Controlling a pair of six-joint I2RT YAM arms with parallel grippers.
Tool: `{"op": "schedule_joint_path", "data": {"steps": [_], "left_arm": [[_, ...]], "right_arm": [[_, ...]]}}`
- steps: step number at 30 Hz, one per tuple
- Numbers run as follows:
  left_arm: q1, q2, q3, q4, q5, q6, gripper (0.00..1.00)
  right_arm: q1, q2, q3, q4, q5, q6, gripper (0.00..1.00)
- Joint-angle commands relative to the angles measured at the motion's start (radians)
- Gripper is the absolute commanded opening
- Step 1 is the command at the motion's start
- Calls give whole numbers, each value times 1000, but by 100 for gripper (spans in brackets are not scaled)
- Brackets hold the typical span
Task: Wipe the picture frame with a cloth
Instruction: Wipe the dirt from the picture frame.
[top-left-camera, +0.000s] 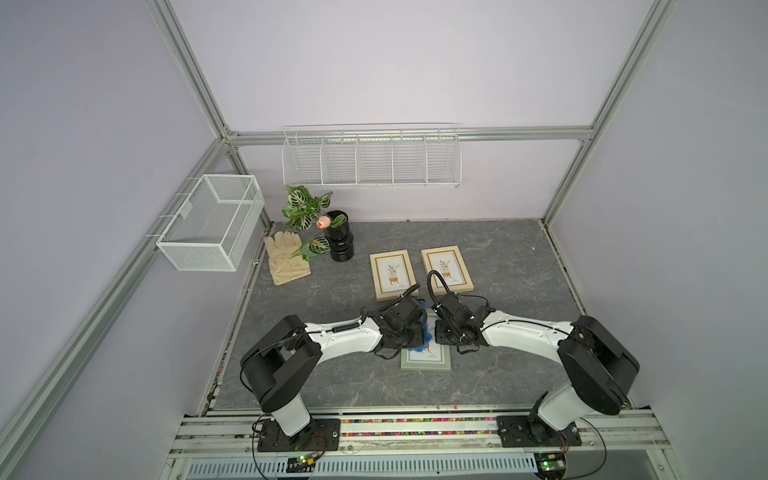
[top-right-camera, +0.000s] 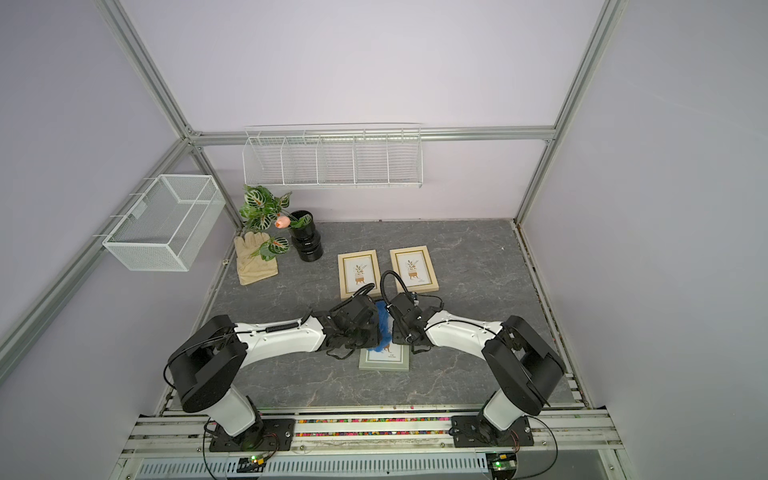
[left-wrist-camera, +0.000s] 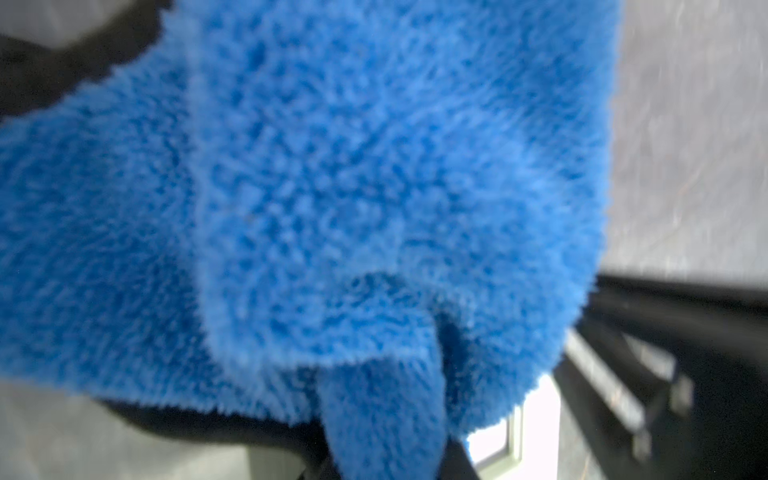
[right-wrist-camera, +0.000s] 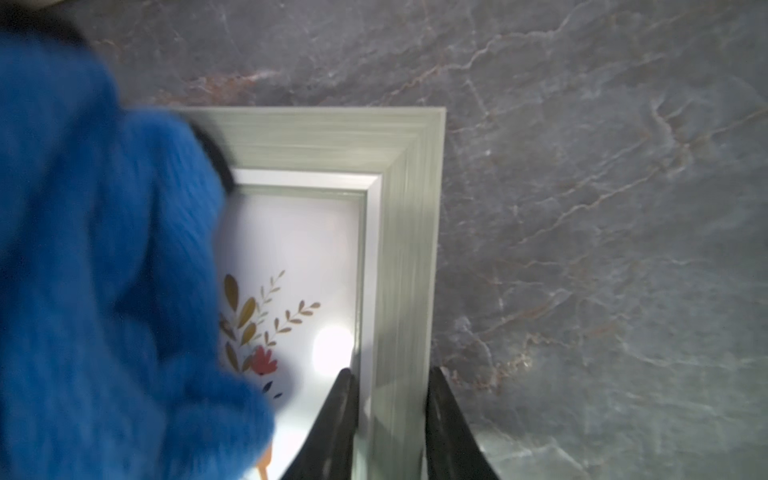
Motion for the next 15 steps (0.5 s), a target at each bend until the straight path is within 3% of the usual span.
{"op": "schedule_joint_path", "data": {"steps": [1, 8, 15], "left_arm": [[39, 68, 1, -126, -101, 52, 0], [-100, -56, -68, -217, -107, -13, 0], [-213, -195, -215, -177, -105, -139, 0]], "right_arm": [[-11, -7, -38, -117, 55, -8, 18], [-11, -17, -34, -117, 54, -14, 18], [-11, -14, -28, -116, 44, -12, 18]]}}
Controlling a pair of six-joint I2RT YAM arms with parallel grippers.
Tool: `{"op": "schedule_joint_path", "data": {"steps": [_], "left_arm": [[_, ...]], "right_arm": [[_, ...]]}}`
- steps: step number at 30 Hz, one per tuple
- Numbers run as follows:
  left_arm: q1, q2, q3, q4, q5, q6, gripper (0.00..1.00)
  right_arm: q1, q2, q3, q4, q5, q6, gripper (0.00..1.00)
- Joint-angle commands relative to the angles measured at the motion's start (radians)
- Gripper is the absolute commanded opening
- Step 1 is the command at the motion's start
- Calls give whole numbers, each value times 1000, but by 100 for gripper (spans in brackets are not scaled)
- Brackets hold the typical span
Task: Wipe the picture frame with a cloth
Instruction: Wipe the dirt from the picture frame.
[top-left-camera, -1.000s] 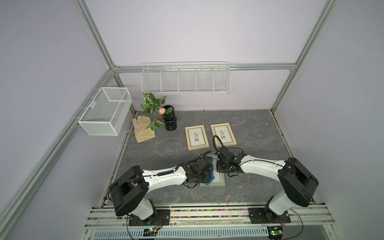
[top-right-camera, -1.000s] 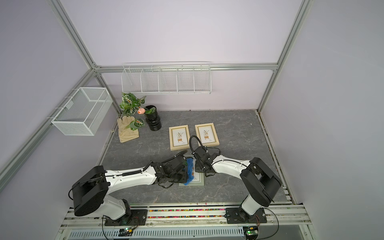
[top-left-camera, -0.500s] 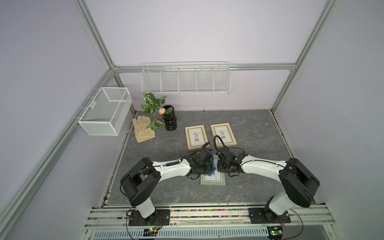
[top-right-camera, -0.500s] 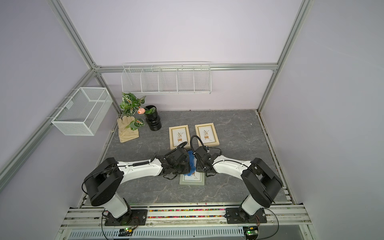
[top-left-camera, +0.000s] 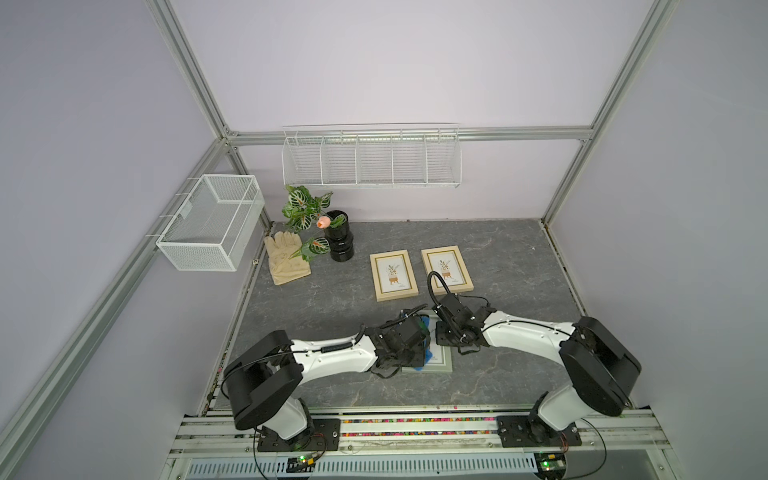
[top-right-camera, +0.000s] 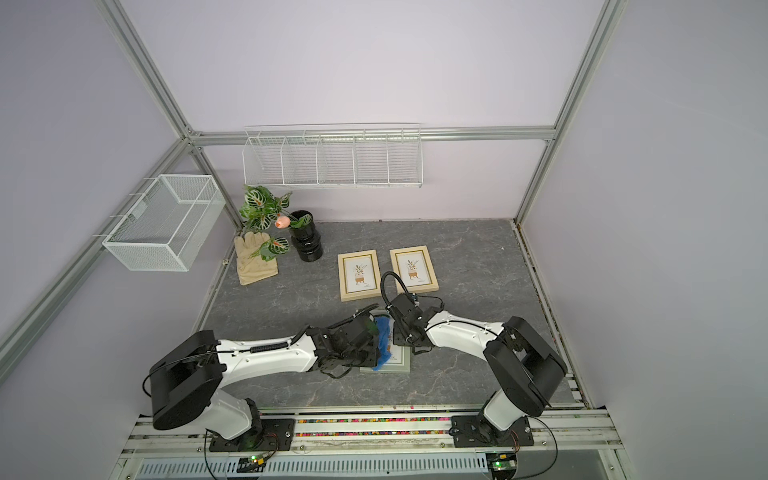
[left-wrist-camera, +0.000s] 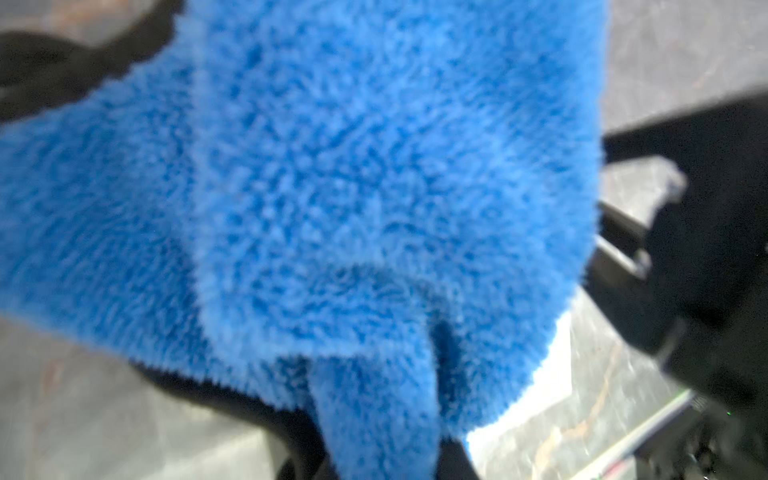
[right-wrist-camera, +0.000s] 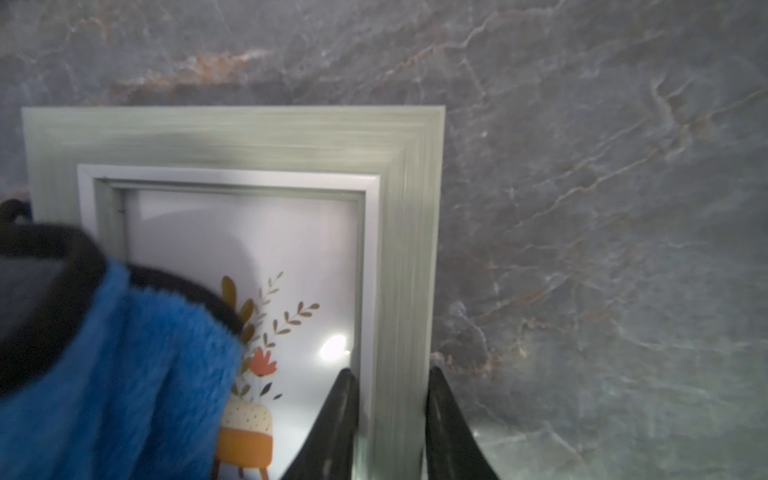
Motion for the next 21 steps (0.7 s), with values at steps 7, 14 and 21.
{"op": "schedule_joint_path", "data": {"steps": [7, 14, 21], "left_arm": [[-131, 7, -45, 22, -6, 17, 0], [-135, 76, -21, 52, 10, 50, 0], [-38, -67, -160, -21, -66, -37, 0]], "right_arm": [[-6, -7, -22, -85, 50, 5, 18], [-6, 9, -23, -82, 50, 18, 18], [-6, 6, -20, -94, 64, 13, 18]]}}
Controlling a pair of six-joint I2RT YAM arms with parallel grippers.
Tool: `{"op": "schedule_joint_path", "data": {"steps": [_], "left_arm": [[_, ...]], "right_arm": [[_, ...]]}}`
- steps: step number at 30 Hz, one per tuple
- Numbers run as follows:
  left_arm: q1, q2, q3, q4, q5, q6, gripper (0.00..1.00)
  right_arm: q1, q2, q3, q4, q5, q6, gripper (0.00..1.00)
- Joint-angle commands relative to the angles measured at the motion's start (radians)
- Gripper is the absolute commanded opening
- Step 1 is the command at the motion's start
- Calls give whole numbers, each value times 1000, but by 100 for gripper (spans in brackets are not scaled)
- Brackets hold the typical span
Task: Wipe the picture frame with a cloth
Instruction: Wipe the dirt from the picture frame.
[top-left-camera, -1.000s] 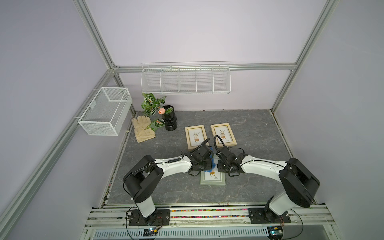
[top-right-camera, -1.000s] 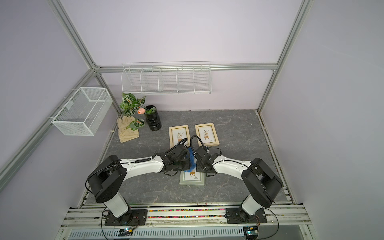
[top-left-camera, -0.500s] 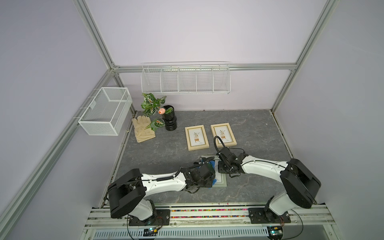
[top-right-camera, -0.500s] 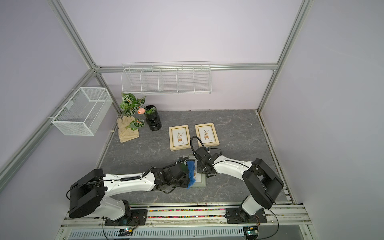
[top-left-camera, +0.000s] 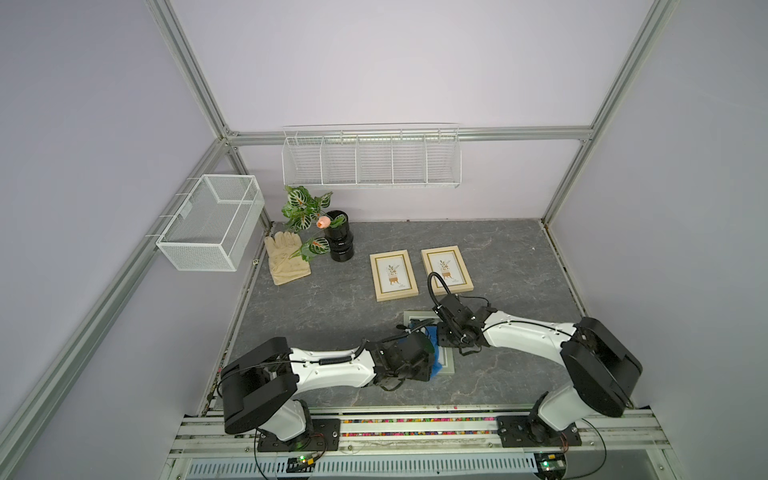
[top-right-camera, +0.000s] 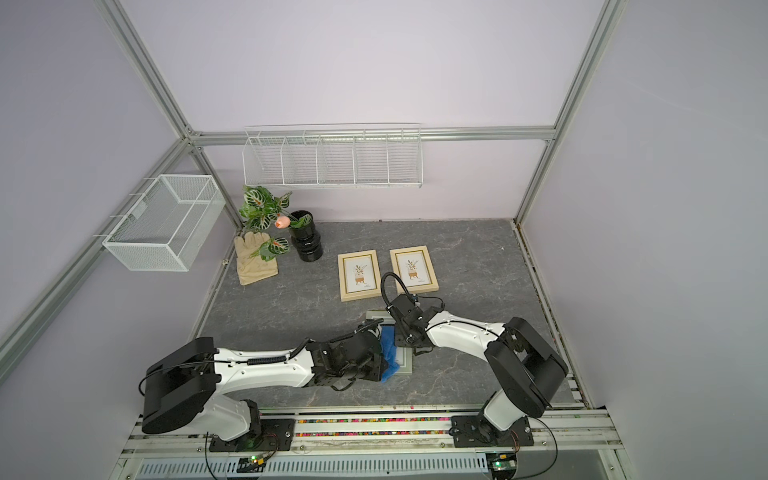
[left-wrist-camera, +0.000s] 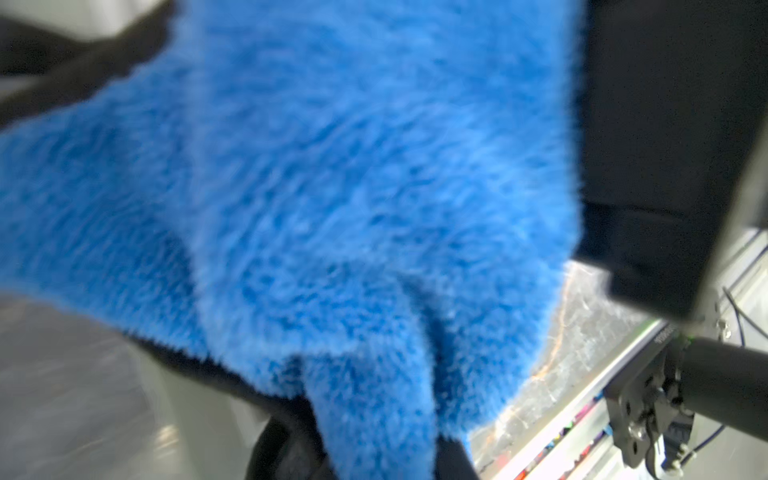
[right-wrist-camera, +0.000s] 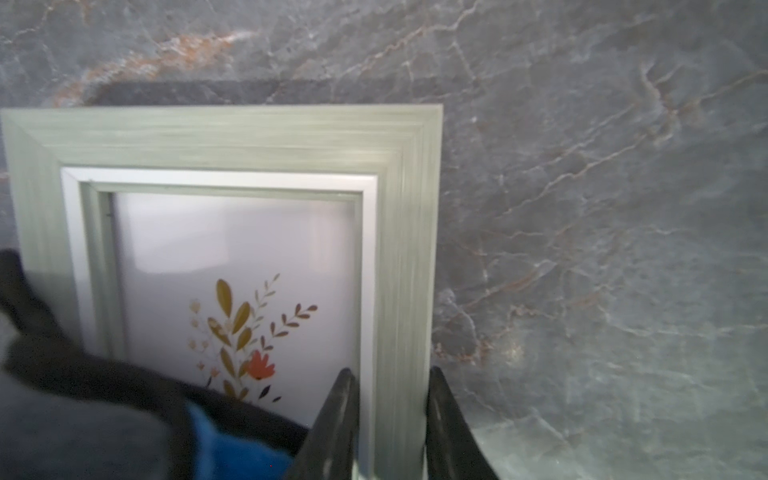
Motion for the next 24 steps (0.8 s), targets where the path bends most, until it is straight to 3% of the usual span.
{"op": "schedule_joint_path", "data": {"steps": [1, 6, 9, 12, 19, 24], "left_arm": [[34, -50, -83, -173, -67, -51, 0], [-3, -4, -44, -69, 30, 9, 0], [-68, 98, 75, -110, 14, 62, 0], [-63, 139, 96, -118, 26, 62, 0], [67, -45, -79, -172, -6, 10, 0], [91, -77, -81, -180, -6, 45, 0]], "right_arm": [[-6, 11, -24, -74, 62, 16, 18], [-7, 18, -17, -72, 56, 14, 18], [-6, 19, -19, -74, 52, 14, 18], [-6, 18, -19, -79, 53, 14, 18], [-7, 5, -30, -82, 66, 16, 18], [-6, 6, -30, -77, 63, 16, 18]]}}
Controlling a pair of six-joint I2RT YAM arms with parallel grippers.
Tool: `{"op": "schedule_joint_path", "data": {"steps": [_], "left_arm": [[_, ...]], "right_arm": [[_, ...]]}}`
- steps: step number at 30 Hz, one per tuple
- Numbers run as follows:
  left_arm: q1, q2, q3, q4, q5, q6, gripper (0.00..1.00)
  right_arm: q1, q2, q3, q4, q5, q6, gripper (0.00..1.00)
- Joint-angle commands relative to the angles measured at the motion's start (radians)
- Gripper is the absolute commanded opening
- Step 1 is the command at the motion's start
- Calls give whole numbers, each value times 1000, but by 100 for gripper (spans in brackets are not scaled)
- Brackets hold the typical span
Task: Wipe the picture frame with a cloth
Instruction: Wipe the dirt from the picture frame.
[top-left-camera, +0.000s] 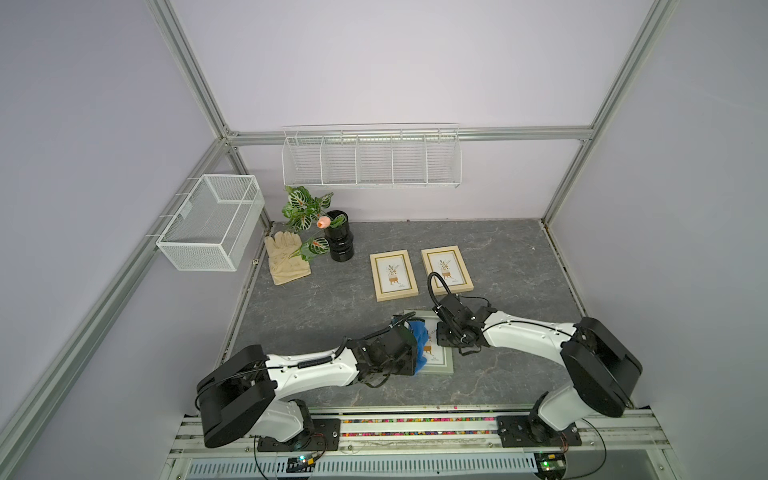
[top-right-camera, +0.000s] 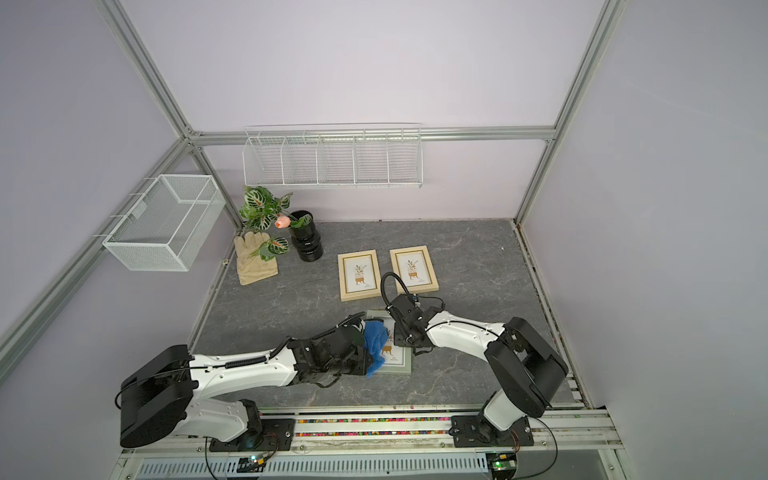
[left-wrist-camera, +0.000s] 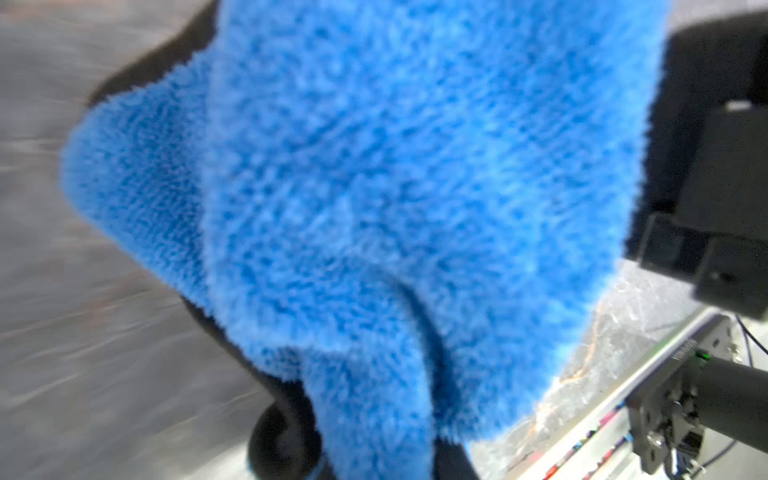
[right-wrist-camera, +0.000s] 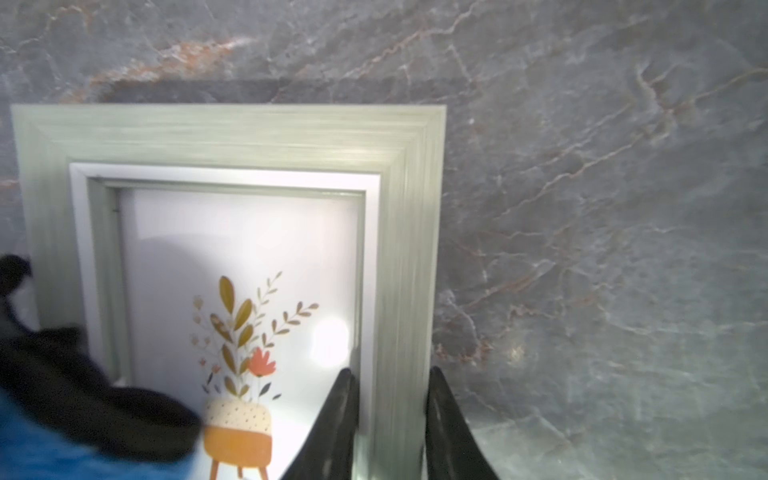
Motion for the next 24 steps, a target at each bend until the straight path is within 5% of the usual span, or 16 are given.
{"op": "schedule_joint_path", "data": {"steps": [1, 6, 14, 24], "left_arm": [[0, 47, -8, -108, -15, 9, 0], [-4, 163, 104, -109, -44, 27, 0], [165, 372, 350, -162, -58, 116, 0], [170, 517, 499, -11, 136, 102, 0]], "right_arm": [[-9, 8, -27, -79, 57, 3, 18], [-8, 6, -25, -82, 55, 1, 18], [-7, -13, -48, -73, 54, 7, 18], [-9, -14, -46, -73, 59, 9, 18]]}}
